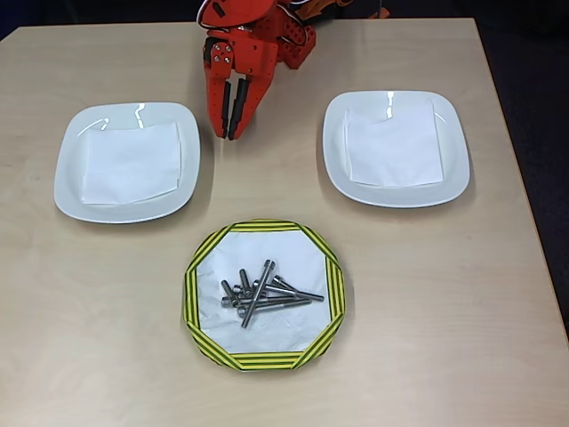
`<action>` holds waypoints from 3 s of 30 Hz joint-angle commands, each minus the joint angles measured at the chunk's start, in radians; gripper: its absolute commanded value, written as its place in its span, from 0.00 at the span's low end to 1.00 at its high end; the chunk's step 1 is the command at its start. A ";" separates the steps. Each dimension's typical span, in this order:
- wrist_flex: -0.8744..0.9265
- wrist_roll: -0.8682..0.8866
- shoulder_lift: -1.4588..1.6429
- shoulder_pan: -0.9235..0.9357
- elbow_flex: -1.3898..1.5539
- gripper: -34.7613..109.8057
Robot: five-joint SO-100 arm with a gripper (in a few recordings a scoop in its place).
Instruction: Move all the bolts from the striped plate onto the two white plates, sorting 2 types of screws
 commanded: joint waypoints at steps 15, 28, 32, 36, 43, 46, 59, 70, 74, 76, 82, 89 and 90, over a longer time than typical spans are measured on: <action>0.308 0.279 0.005 -0.092 0.006 0.24; 0.308 0.279 0.005 -0.092 0.006 0.24; 0.308 0.279 0.005 -0.092 0.006 0.24; 0.308 0.279 0.005 -0.092 0.006 0.24; 0.308 0.279 0.005 -0.092 0.006 0.24; 0.308 0.279 0.005 -0.092 0.006 0.24; 0.308 0.279 0.005 -0.092 0.006 0.24; 0.219 0.210 -0.189 -0.064 -0.198 0.24; 0.219 0.156 -0.545 -0.078 -0.523 0.24; 0.190 0.109 -0.716 -0.097 -0.675 0.26; -0.029 0.052 -1.095 -0.181 -0.959 0.27; -0.048 0.495 -1.471 -0.295 -1.267 0.31; -0.049 0.551 -1.520 -0.307 -1.308 0.33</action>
